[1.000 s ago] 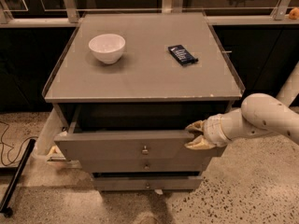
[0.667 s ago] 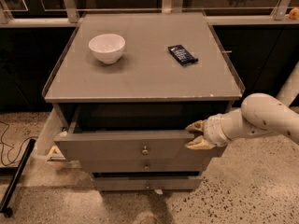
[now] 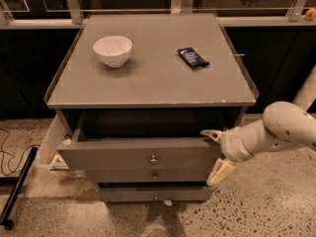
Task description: Open top drawer
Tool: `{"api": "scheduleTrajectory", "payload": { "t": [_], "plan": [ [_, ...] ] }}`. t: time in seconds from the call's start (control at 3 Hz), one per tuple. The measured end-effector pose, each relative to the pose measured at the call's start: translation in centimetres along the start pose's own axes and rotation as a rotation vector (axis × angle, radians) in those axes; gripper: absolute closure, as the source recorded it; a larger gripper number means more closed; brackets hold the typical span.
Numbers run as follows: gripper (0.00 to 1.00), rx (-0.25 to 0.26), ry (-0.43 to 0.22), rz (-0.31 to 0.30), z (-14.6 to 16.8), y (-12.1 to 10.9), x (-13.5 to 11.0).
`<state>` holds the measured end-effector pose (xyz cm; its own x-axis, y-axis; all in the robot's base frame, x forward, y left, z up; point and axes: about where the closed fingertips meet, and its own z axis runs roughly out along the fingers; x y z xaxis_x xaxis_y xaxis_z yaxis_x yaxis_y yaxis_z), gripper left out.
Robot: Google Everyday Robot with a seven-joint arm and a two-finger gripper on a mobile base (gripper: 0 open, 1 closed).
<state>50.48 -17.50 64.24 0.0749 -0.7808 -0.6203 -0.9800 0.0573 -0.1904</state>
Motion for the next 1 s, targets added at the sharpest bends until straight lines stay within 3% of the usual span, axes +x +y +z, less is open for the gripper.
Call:
{"api": "scheduleTrajectory", "payload": {
  "t": [0.67,1.0],
  "plan": [
    [0.61,0.016,0.008,-0.027,-5.0,7.8,-0.5],
    [0.84,0.017,-0.003,-0.029,-5.8,10.3,-0.5]
  ]
}}
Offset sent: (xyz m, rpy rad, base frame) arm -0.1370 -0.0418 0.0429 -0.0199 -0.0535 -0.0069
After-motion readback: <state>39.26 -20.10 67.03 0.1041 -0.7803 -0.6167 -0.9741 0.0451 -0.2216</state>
